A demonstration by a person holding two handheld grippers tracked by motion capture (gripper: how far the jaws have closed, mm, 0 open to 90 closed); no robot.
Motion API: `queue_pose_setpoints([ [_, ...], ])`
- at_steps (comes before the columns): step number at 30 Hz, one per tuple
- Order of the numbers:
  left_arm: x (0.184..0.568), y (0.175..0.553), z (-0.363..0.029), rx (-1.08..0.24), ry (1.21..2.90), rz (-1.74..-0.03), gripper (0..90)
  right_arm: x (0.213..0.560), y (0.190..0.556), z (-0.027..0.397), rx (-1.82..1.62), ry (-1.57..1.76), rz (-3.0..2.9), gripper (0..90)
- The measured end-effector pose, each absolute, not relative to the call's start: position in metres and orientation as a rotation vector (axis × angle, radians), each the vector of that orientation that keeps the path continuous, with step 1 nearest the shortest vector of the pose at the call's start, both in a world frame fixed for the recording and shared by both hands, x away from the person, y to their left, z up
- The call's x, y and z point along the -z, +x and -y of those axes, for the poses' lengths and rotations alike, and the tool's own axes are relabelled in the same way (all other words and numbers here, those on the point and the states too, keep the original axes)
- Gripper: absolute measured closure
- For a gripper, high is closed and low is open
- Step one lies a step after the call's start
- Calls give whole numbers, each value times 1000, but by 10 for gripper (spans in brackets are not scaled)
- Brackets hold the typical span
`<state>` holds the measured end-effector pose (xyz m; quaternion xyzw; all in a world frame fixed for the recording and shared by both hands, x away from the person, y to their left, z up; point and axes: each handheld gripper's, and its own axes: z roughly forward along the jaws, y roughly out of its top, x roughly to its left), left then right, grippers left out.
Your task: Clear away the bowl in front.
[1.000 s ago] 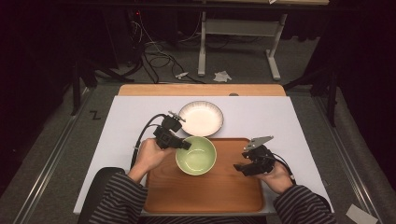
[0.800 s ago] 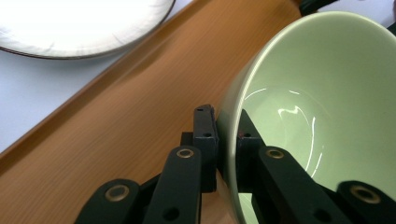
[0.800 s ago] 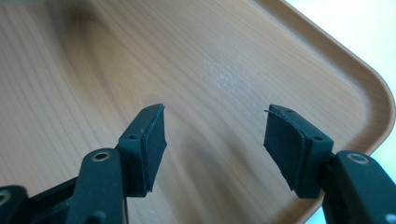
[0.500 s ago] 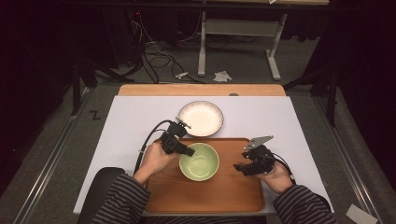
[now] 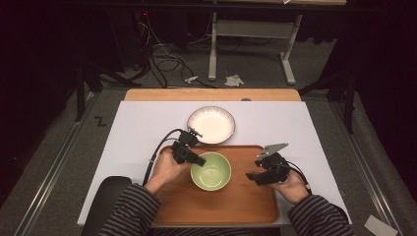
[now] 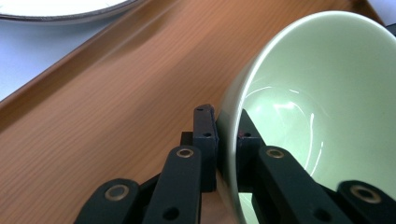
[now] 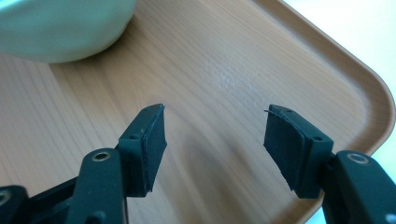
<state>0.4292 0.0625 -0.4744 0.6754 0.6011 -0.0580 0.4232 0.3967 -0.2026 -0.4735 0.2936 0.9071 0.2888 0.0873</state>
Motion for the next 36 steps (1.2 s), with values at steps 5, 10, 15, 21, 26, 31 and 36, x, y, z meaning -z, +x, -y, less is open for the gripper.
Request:
queue_pose_setpoints([
  [5,479,431,-63,142,1694,-1512,837,474,397,202,-860,873,-2701,403],
  [10,480,432,-63,148,1684,-1518,836,474,397,203,-861,874,-2704,403],
  [15,481,432,-64,147,1673,-1525,835,474,397,202,-860,874,-2707,402],
  [21,483,432,-62,132,1657,-1534,833,475,397,202,-858,875,-2709,402],
  [26,483,432,-61,125,1650,-1531,832,474,397,202,-857,876,-2710,402],
  [31,484,431,-61,115,1643,-1528,832,475,397,202,-858,878,-2713,401],
  [36,484,425,-58,45,1664,-1503,831,474,396,202,-858,875,-2712,401],
])
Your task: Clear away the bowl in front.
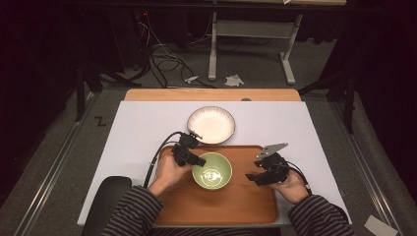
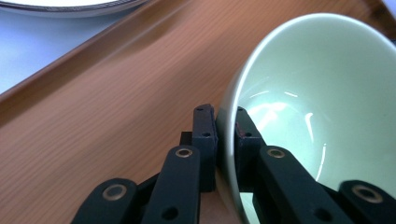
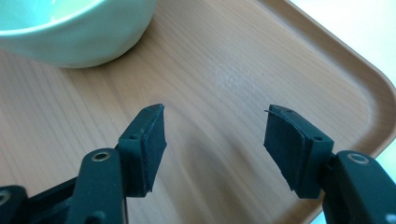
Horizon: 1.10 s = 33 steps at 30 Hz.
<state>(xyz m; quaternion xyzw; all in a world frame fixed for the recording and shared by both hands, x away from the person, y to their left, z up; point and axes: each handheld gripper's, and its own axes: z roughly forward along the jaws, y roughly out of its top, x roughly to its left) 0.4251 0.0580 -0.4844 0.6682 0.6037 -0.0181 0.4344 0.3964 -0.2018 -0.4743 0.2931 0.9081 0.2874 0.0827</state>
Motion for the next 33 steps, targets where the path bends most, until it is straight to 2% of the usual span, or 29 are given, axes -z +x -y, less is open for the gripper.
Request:
queue_pose_setpoints([
  [7,486,423,-57,25,1660,-1499,826,474,396,201,-865,863,-2718,401],
  [9,487,423,-54,1,1611,-1516,815,474,396,201,-867,859,-2719,401],
  [16,482,423,-60,4,1653,-1490,729,474,395,201,-863,855,-2725,401],
  [29,471,416,-71,-33,1733,-1414,508,475,396,201,-854,855,-2730,401],
  [30,470,417,-63,-44,1587,-1469,503,475,396,200,-852,856,-2730,401],
  [33,467,416,-64,-36,1577,-1462,484,475,396,201,-855,851,-2730,402],
])
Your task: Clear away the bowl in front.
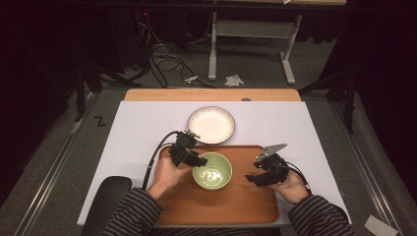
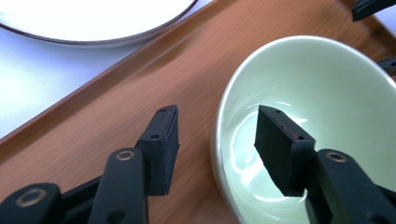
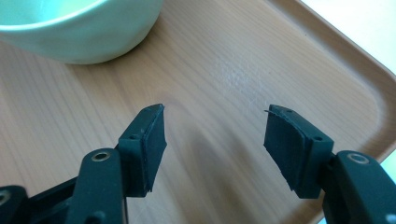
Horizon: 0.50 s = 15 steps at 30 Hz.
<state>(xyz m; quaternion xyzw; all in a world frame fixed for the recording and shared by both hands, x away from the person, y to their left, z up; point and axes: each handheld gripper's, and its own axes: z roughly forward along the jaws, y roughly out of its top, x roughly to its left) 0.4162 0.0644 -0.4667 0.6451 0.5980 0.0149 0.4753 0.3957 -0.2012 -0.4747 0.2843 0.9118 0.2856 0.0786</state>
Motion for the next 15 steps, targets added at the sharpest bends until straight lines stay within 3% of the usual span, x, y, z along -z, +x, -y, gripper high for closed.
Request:
queue_pose_setpoints([
  [15,448,413,-70,-31,1533,-1435,450,475,397,201,-850,846,-2728,402],
])
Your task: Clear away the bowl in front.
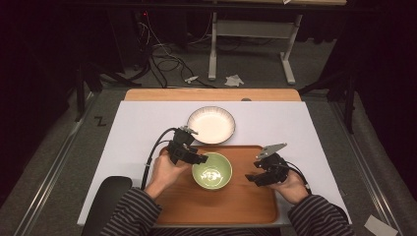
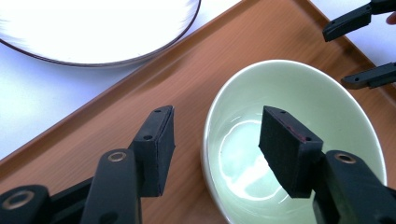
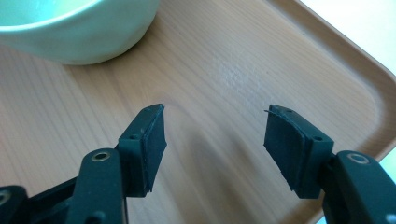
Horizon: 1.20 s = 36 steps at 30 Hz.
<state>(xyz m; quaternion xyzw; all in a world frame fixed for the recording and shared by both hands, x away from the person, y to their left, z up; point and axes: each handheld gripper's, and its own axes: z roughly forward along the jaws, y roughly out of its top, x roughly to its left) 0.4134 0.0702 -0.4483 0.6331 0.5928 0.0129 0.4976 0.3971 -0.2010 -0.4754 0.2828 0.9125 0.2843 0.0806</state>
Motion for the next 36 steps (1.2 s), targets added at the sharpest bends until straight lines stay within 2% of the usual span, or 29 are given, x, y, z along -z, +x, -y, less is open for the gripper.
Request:
queue_pose_setpoints([
  [18,431,406,-95,-50,1452,-1443,427,476,397,201,-849,856,-2730,401],
  [36,432,397,-120,-68,1388,-1493,425,476,398,202,-846,866,-2731,401],
])
